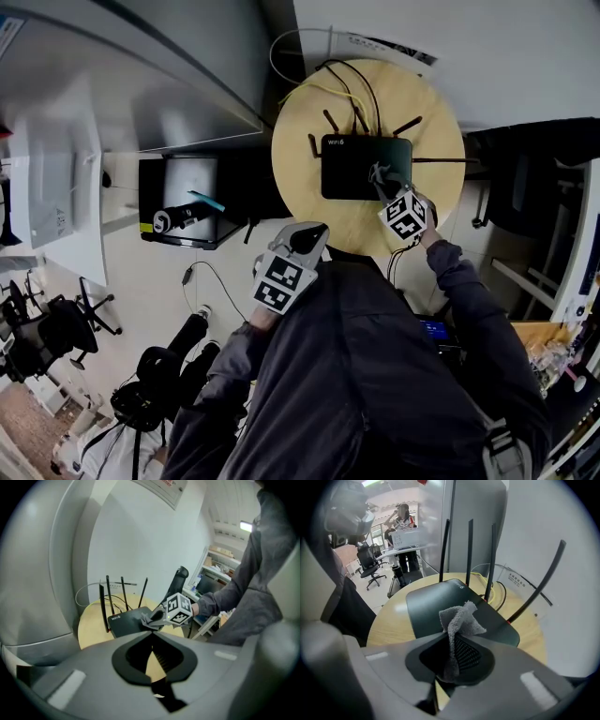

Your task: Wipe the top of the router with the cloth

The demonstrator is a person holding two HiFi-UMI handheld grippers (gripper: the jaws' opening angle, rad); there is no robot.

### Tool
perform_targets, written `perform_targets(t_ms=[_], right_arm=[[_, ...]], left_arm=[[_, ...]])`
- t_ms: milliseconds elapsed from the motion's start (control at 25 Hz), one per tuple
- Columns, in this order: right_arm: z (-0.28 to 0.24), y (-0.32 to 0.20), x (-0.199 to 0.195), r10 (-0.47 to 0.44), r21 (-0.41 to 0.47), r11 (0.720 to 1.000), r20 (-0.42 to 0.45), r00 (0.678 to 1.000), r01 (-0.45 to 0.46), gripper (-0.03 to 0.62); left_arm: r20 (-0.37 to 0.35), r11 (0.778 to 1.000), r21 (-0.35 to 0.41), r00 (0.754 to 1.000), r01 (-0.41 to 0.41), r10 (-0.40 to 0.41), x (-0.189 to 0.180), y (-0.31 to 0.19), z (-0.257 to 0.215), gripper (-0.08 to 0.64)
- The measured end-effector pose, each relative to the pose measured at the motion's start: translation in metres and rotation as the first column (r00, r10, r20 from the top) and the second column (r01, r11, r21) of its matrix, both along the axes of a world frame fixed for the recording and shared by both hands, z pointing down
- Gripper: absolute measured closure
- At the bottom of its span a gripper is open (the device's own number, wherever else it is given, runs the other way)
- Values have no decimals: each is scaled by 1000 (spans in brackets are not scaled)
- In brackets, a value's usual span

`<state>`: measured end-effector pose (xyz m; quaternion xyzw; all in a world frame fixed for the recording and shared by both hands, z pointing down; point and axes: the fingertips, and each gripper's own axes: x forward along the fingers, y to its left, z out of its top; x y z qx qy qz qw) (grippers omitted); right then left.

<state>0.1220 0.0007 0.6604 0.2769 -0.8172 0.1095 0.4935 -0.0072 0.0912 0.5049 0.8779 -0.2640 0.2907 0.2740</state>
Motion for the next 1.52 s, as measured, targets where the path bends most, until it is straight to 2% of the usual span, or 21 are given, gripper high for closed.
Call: perform_targets(t_ms=[280,440,560,680,840,1000,1200,1520], right_arm=[[-1,34,0,22,-32,999,28,999,-21,565],[0,35,-1,10,-52,999,49,999,-7,565],[-6,4,18,111,-29,994,93,989,-109,565],[-11,-45,40,174,21,984,63,983,-176,565],[-8,-86,50,125,50,991,0,992,-125,564],[2,-89,52,74,45,996,-61,995,-72,565],[2,-66,52,69,40,997,-54,996,-67,565],[2,-11,40,1,31,1000,-71,997,2,565]], left_arm=[[-3,1000,-2,1000,-16,16,2,1,1,560],[-3,1000,0,1000,-22,22,4,3,1,560],[0,1000,5,1000,-19,19,4,2,0,560],[2,1000,-1,1000,-12,12,1,4,1,560],[5,1000,-3,1000,-11,11,0,7,2,560],[7,1000,1,1000,-1,1,-1,8,1,560],[4,1000,-4,1000,14,-14,-3,10,2,560],[-1,1000,-3,1000,-15,15,4,4,4,560]])
